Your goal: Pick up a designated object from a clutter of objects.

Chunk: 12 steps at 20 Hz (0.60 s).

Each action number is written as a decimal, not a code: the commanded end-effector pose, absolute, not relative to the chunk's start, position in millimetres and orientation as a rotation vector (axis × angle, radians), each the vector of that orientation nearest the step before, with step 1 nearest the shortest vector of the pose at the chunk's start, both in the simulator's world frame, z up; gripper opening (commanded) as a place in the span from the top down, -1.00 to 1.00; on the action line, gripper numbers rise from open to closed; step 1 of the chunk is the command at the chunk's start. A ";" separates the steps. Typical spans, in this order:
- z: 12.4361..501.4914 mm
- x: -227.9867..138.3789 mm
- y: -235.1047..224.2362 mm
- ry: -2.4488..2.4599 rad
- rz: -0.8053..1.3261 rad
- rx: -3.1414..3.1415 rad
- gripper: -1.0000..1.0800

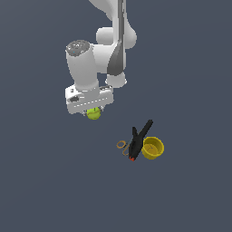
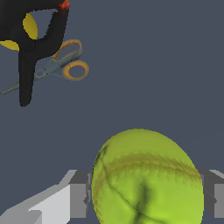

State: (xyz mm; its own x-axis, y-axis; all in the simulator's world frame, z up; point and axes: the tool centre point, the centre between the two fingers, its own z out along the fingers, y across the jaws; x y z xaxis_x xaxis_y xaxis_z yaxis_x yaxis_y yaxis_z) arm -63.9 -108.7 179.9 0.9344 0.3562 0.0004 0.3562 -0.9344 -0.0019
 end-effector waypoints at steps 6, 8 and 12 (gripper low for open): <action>255.4 -85.8 -143.4 -0.569 -0.004 -3.086 1.00; 274.8 -91.3 -152.4 -0.569 -0.004 -3.086 1.00; 313.5 -102.1 -170.7 -0.569 -0.004 -3.086 1.00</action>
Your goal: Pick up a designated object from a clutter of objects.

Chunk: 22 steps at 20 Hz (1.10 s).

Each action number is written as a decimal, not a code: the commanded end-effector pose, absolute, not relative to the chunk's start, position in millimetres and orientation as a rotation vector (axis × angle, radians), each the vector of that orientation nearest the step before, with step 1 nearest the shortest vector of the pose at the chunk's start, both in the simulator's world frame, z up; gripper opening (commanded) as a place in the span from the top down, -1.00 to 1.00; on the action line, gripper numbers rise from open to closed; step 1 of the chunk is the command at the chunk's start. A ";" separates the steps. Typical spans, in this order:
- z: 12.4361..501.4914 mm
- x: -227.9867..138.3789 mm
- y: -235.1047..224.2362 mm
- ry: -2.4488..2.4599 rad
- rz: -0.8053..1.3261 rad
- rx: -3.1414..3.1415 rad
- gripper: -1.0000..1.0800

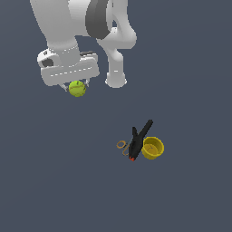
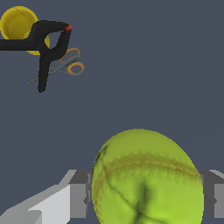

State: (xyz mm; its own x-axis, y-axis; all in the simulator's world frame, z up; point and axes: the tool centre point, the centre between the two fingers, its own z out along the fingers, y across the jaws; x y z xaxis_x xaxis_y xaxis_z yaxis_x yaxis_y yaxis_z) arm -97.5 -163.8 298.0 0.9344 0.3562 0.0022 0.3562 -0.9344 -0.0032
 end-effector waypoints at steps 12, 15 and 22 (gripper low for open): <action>413.2 -127.0 -219.2 -0.568 -0.001 -3.089 1.00; 428.5 -129.9 -226.8 -0.568 0.000 -3.089 1.00; 446.5 -132.8 -236.2 -0.569 0.000 -3.090 1.00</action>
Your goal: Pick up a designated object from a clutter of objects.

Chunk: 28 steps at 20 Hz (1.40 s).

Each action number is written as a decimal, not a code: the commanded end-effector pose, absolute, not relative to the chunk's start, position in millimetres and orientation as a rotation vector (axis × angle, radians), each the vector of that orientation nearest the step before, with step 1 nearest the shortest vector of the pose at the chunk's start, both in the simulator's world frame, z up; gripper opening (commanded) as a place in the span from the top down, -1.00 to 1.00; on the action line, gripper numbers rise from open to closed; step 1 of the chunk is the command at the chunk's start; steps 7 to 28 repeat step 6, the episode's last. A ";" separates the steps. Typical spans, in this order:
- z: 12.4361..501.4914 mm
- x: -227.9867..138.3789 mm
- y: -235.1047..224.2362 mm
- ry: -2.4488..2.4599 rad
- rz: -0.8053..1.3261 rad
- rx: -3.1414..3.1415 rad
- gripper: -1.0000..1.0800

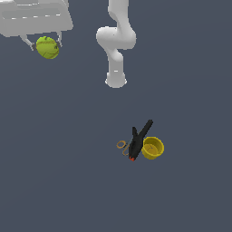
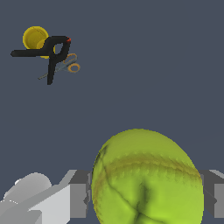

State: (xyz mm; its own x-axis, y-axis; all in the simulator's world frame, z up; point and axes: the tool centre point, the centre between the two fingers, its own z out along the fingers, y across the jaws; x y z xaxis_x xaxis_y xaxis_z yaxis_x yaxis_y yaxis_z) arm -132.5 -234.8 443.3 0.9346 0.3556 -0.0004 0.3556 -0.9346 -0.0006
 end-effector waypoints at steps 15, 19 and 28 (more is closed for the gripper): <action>444.9 -131.7 -235.7 -0.569 0.000 -3.090 1.00; 444.9 -131.7 -235.7 -0.569 0.000 -3.090 1.00; 444.9 -131.7 -235.7 -0.569 0.000 -3.090 1.00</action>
